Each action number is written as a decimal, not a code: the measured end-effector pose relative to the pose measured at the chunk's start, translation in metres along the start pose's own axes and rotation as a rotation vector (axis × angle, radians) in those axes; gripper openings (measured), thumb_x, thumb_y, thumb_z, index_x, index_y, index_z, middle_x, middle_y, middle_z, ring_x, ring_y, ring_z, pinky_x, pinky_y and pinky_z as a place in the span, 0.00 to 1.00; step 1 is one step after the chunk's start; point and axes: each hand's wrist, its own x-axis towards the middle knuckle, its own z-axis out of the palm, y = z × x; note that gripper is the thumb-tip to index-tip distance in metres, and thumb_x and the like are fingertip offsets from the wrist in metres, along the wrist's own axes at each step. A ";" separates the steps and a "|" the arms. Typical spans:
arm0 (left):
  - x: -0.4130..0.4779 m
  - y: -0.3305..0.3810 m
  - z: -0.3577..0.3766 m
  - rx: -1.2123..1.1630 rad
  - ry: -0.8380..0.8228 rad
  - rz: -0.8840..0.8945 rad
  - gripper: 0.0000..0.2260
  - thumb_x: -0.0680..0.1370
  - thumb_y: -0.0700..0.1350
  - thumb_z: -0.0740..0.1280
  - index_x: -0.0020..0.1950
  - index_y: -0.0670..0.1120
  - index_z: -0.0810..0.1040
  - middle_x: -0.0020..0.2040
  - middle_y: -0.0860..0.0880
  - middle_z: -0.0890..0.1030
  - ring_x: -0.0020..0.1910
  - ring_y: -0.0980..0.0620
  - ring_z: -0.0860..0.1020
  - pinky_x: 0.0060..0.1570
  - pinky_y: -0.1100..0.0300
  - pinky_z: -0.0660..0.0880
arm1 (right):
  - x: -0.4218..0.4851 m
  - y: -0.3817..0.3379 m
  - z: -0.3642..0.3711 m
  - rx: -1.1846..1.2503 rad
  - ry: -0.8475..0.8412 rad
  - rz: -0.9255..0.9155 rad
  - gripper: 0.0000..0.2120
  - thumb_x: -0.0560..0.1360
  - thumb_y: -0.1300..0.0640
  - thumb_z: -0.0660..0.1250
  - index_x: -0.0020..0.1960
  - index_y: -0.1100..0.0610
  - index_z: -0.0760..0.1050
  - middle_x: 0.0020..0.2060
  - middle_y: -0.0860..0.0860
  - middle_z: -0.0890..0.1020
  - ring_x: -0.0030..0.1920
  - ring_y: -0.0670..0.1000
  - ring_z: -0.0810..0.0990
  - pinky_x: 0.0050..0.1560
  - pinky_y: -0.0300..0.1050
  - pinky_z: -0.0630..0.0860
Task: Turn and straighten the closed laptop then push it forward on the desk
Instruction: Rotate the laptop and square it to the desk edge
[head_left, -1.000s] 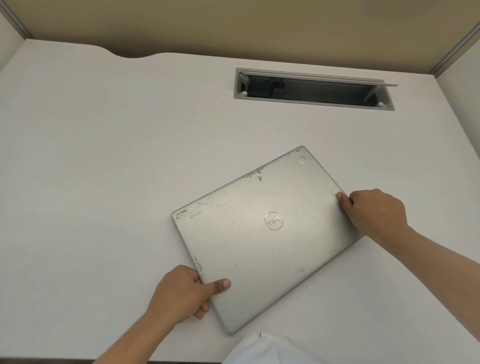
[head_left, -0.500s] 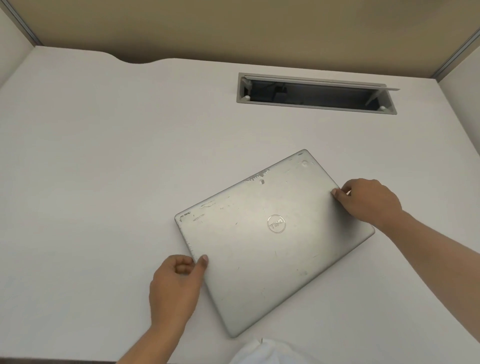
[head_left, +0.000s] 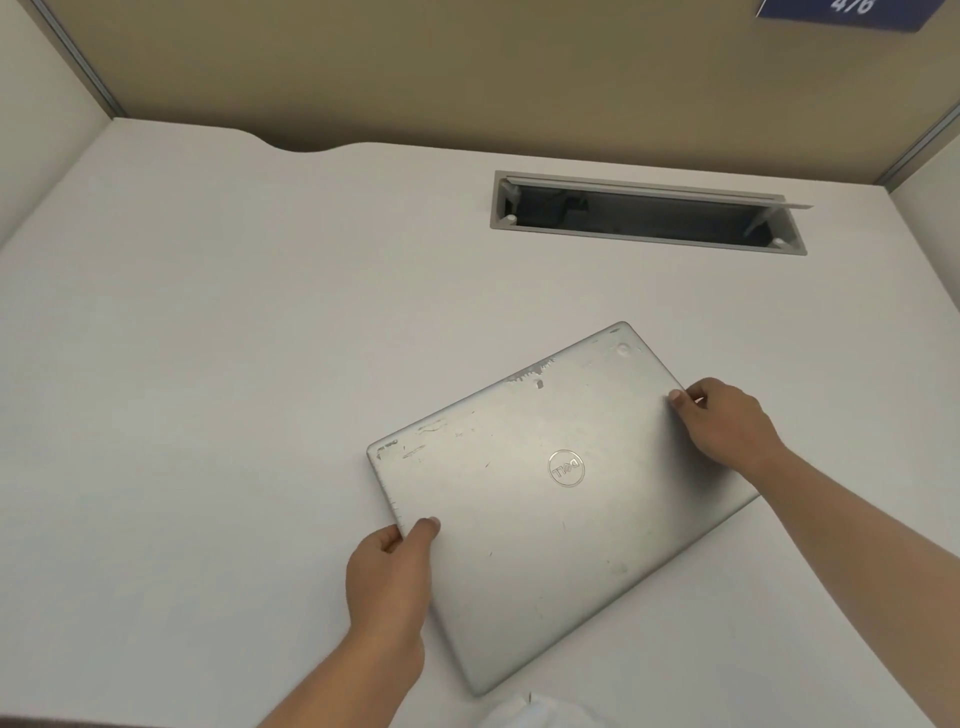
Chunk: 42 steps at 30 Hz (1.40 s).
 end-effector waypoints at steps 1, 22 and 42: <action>-0.001 0.002 0.002 -0.025 0.009 -0.022 0.11 0.73 0.46 0.72 0.38 0.40 0.75 0.34 0.48 0.73 0.32 0.49 0.69 0.32 0.58 0.65 | 0.000 -0.002 0.001 0.006 -0.007 0.004 0.18 0.79 0.43 0.58 0.43 0.57 0.73 0.38 0.52 0.77 0.42 0.58 0.75 0.41 0.49 0.70; 0.070 0.062 -0.040 -0.094 -0.060 0.056 0.07 0.67 0.39 0.79 0.37 0.41 0.82 0.28 0.48 0.85 0.24 0.53 0.82 0.22 0.63 0.77 | -0.076 0.010 0.020 0.321 -0.128 0.130 0.20 0.81 0.45 0.56 0.37 0.58 0.65 0.32 0.53 0.71 0.33 0.53 0.69 0.32 0.47 0.63; 0.097 0.060 -0.026 0.002 -0.041 0.086 0.15 0.67 0.41 0.79 0.51 0.39 0.82 0.49 0.40 0.85 0.44 0.43 0.83 0.55 0.45 0.80 | -0.096 0.024 0.031 0.308 -0.060 0.151 0.20 0.80 0.46 0.57 0.34 0.55 0.62 0.29 0.50 0.69 0.31 0.52 0.68 0.31 0.47 0.61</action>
